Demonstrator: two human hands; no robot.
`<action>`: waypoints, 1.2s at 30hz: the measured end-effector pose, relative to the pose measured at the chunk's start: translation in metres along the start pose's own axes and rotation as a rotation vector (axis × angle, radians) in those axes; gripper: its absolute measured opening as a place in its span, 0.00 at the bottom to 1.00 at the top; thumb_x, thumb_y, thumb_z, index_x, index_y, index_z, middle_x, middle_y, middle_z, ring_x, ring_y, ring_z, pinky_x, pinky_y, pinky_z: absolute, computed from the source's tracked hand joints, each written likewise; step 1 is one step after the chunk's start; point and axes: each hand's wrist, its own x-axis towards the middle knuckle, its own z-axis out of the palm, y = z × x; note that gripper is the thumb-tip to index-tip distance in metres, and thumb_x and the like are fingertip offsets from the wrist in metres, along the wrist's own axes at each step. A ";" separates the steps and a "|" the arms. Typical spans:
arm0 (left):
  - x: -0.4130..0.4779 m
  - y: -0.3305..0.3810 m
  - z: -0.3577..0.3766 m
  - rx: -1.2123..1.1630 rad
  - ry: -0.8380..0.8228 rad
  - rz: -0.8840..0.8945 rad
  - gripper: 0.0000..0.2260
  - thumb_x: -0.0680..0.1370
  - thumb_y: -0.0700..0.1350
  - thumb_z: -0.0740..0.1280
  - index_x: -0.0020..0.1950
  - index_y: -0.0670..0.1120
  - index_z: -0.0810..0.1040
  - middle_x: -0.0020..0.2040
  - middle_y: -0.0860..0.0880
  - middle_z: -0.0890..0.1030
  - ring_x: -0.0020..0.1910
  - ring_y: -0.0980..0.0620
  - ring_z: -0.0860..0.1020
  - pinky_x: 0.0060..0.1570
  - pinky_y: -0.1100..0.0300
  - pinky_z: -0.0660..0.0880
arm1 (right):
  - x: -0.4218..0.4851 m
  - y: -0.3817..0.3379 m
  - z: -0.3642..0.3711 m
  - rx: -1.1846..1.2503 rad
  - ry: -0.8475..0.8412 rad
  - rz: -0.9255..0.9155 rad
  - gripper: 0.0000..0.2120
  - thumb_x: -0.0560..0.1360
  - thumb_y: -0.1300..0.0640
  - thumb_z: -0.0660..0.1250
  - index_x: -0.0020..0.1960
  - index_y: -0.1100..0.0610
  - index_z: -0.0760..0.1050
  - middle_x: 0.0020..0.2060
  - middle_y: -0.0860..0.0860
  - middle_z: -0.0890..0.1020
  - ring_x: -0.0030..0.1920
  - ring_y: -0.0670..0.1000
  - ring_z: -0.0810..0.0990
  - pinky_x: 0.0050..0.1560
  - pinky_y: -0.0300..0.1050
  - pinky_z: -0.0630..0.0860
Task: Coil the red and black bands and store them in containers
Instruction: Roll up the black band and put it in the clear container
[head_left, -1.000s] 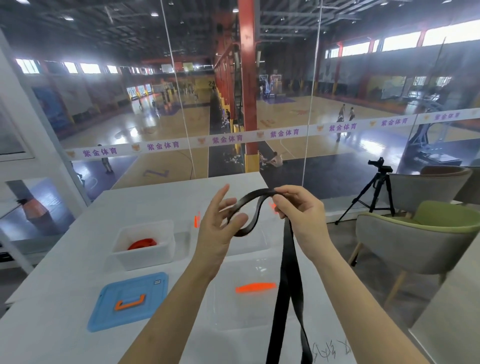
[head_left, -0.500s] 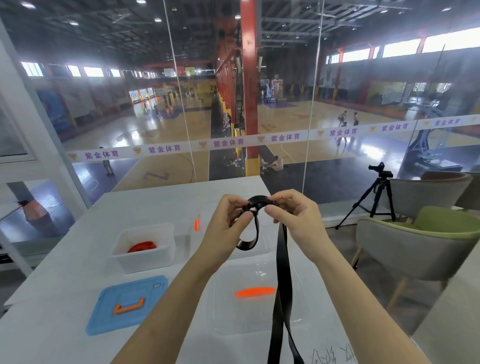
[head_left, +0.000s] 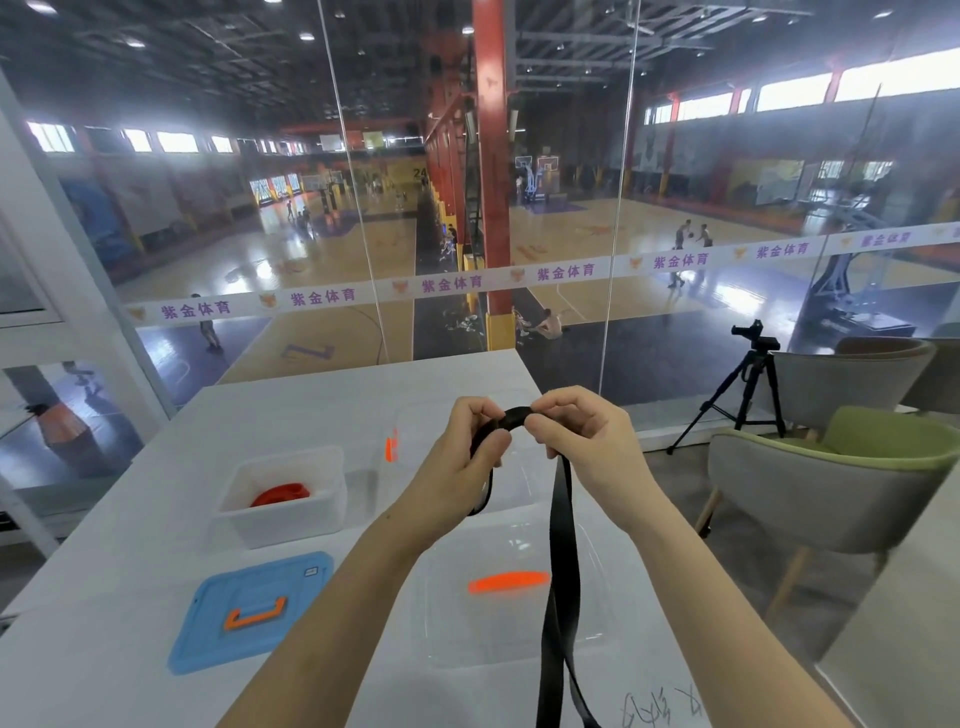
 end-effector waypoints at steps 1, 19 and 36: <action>0.000 0.000 0.000 0.024 -0.023 -0.015 0.08 0.86 0.46 0.58 0.65 0.55 0.66 0.46 0.52 0.74 0.47 0.55 0.74 0.51 0.65 0.73 | -0.001 0.000 0.000 -0.007 -0.005 -0.003 0.04 0.77 0.63 0.74 0.51 0.59 0.83 0.41 0.52 0.86 0.38 0.45 0.81 0.41 0.40 0.80; 0.004 0.005 0.006 -0.065 0.112 -0.078 0.16 0.88 0.50 0.50 0.60 0.47 0.75 0.51 0.40 0.79 0.47 0.54 0.76 0.49 0.62 0.74 | -0.038 0.028 0.025 0.052 0.065 0.070 0.11 0.76 0.66 0.76 0.52 0.54 0.78 0.49 0.57 0.86 0.46 0.50 0.86 0.49 0.41 0.80; 0.002 0.006 0.034 -0.556 0.426 -0.280 0.20 0.86 0.57 0.52 0.72 0.51 0.72 0.68 0.45 0.78 0.69 0.46 0.75 0.73 0.45 0.70 | -0.063 0.032 0.039 0.104 0.232 0.128 0.10 0.74 0.66 0.78 0.49 0.54 0.82 0.43 0.46 0.88 0.45 0.46 0.87 0.49 0.37 0.81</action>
